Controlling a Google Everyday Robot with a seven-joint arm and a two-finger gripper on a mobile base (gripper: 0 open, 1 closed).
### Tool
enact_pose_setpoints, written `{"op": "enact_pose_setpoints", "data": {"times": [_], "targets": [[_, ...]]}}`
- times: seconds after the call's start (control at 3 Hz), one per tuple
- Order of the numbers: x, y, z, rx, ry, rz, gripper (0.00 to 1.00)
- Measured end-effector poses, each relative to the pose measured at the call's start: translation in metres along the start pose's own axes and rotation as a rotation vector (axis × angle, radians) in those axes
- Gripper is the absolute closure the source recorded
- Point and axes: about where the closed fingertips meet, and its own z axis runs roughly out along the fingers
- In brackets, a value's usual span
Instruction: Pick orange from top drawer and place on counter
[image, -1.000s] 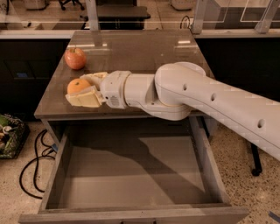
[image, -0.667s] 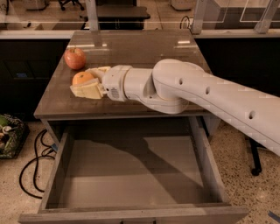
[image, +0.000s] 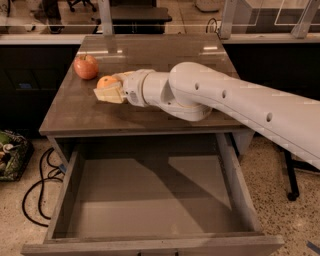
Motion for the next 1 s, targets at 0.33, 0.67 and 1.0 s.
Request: {"op": "enact_pose_setpoints", "data": {"times": [0.33,0.67,1.0], "targets": [[0.011,-0.026,-0.013,0.079,0.039,0.022,1.0],[0.016,-0.037,-0.026,0.131,0.073,0.032,0.86],[0.028,-0.041,-0.031,0.153,0.107,0.059,0.86]]}}
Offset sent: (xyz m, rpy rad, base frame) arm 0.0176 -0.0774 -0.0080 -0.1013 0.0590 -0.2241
